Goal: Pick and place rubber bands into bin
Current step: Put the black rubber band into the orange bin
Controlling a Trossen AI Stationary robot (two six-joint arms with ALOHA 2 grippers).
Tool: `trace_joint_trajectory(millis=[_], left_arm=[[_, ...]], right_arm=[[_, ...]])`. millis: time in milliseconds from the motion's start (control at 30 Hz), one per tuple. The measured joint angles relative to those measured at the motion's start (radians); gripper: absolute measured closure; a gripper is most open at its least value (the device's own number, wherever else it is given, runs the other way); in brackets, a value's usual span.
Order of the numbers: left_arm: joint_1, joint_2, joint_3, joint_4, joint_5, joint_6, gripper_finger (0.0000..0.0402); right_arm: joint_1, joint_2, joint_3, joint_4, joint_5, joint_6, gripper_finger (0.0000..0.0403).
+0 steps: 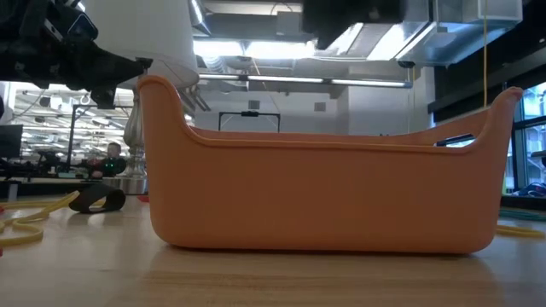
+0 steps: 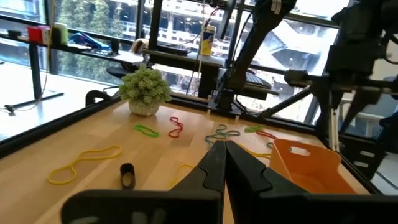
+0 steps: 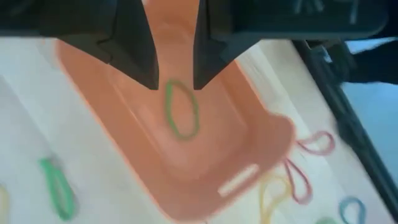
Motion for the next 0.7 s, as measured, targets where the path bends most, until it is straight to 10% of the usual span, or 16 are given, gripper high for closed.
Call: trace_joint_trajectory(millis=[400, 700], left_arm=[[-0.001, 0.02, 0.036, 0.025, 0.067, 0.006, 0.0399], [-0.075, 0.308, 0.185, 0.015, 0.025, -0.014, 0.0399]], right_arm=[[0.053, -0.081, -0.03, -0.204, 0.175, -0.026, 0.0397], [0.074, -0.426, -0.538, 0.11, 0.188, -0.004, 0.0399]])
